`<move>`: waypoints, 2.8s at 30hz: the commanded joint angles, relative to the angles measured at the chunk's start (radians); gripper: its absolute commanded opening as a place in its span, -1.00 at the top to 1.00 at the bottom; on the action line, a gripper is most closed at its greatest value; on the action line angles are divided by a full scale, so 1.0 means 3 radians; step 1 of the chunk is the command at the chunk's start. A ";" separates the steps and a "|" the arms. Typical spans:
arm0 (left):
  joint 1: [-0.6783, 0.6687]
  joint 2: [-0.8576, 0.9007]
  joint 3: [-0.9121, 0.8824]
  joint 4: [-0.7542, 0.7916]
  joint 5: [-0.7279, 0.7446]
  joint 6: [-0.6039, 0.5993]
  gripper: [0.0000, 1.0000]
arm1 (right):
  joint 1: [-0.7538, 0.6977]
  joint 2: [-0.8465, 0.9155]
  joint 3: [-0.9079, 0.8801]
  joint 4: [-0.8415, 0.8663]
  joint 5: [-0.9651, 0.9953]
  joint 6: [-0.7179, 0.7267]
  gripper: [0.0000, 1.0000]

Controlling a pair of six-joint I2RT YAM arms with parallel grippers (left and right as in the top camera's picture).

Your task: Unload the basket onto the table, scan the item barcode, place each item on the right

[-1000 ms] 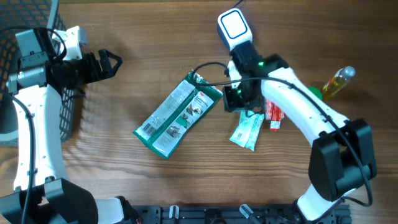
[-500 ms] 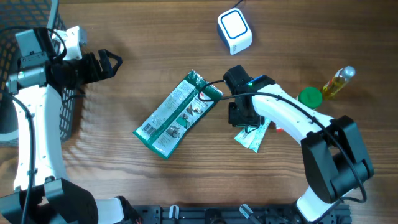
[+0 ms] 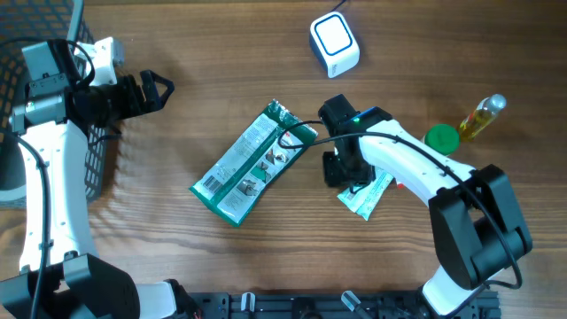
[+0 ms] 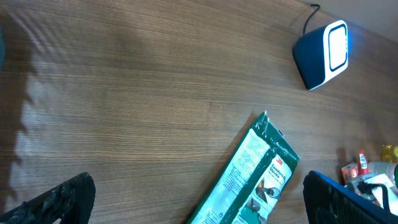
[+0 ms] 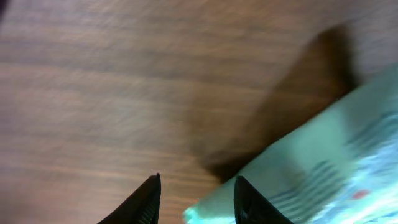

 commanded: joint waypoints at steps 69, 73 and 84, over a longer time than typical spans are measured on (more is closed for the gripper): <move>-0.0005 0.0015 0.0015 0.0008 0.0028 0.0051 -1.00 | 0.0149 0.0045 -0.0334 -0.0086 0.0557 0.0137 0.66; -0.0005 0.0015 0.0015 0.0006 0.0028 0.0051 -1.00 | 0.0141 0.0043 -0.0337 -0.0299 0.1054 0.0137 0.65; -0.0005 0.0015 0.0015 0.0008 0.0028 0.0051 -1.00 | 0.0003 0.0043 -0.0338 -0.0173 0.0966 0.0137 0.50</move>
